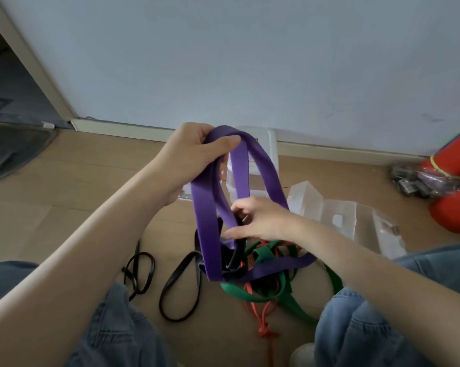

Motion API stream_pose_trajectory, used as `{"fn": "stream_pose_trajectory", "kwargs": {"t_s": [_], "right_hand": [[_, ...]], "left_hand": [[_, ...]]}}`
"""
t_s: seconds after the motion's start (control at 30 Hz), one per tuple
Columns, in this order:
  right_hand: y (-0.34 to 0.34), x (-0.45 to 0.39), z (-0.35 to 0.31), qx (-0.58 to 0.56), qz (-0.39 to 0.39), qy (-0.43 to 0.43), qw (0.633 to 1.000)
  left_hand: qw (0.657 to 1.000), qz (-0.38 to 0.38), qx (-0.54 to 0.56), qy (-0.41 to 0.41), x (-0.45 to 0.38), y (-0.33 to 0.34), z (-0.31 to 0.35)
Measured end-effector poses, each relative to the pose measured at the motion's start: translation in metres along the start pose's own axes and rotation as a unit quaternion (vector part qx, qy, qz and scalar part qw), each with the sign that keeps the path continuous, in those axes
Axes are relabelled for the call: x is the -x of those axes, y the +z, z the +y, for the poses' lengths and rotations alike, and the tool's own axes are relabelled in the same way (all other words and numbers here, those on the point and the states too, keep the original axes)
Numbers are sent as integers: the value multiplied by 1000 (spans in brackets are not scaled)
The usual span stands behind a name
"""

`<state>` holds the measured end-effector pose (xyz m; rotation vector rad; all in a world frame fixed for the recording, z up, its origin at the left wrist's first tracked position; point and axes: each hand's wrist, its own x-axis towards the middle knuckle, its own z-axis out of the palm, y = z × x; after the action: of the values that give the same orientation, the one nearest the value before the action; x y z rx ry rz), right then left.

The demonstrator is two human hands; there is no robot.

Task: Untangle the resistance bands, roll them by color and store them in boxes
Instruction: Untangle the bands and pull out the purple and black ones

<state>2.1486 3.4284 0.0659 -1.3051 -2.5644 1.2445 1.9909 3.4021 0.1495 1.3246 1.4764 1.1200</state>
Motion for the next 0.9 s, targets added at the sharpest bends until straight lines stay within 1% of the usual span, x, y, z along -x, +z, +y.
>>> {"fn": "stream_pose_trajectory", "kwargs": {"t_s": [0.07,0.13,0.2,0.23,0.27,0.3,0.33,0.37,0.4,0.43,0.47,0.5,0.57,0.63,0.7,0.73,0.77,0.8,0.83,0.87,0.9], "right_hand": [[-15,1,3,-4,1,16,1000],[-27,3,10,-13,-7,24,1000],[-31,4,13,17,3,32,999],[-32,5,11,-10,20,38,999],[-36,6,8,-86,50,47,994],[-42,6,5,-190,95,52,976],[-51,8,1,-302,146,49,941],[-61,10,-3,-395,190,34,898],[-70,12,-7,-460,215,15,861],[-75,13,-10,-508,216,-2,834],[-77,15,-13,-539,194,-15,819],[-76,16,-17,-553,163,-23,816],[-76,19,-23,-557,115,-44,822],[-81,23,-27,-566,100,-68,815],[-88,27,-28,-578,90,-91,806],[-89,29,-30,-575,78,-104,808],[-88,30,-31,-567,65,-115,813],[-87,30,-33,-560,55,-127,817],[-85,30,-35,-560,49,-138,816],[-85,30,-36,-564,47,-146,812],[-85,30,-36,-566,52,-150,809]], "left_hand": [[999,37,-29,-21,-5,-9,-7],[997,50,-40,-33,-9,-18,-11],[995,67,-65,-26,-13,-25,-13],[993,77,-84,-22,-15,-29,-14],[989,84,-118,-18,-16,-32,-15],[982,84,-170,-14,-17,-33,-18],[969,74,-235,-11,-17,-33,-22],[950,56,-306,-10,-16,-31,-27],[928,40,-371,-9,-15,-28,-31],[905,27,-424,-12,-14,-25,-36],[885,21,-465,-14,-14,-23,-41],[869,21,-494,-12,-15,-21,-47],[849,18,-527,-23,-17,-21,-58],[827,-5,-559,-64,-18,-22,-69],[785,-56,-609,-101,-18,-23,-74],[798,-89,-589,-95,-17,-23,-71],[845,-136,-511,-78,-15,-21,-66],[900,-194,-385,-64,-12,-15,-59],[935,-254,-242,-56,-8,-7,-53],[946,-290,-132,-52,-5,2,-50],[951,-294,-77,-59,-2,9,-51]]}}
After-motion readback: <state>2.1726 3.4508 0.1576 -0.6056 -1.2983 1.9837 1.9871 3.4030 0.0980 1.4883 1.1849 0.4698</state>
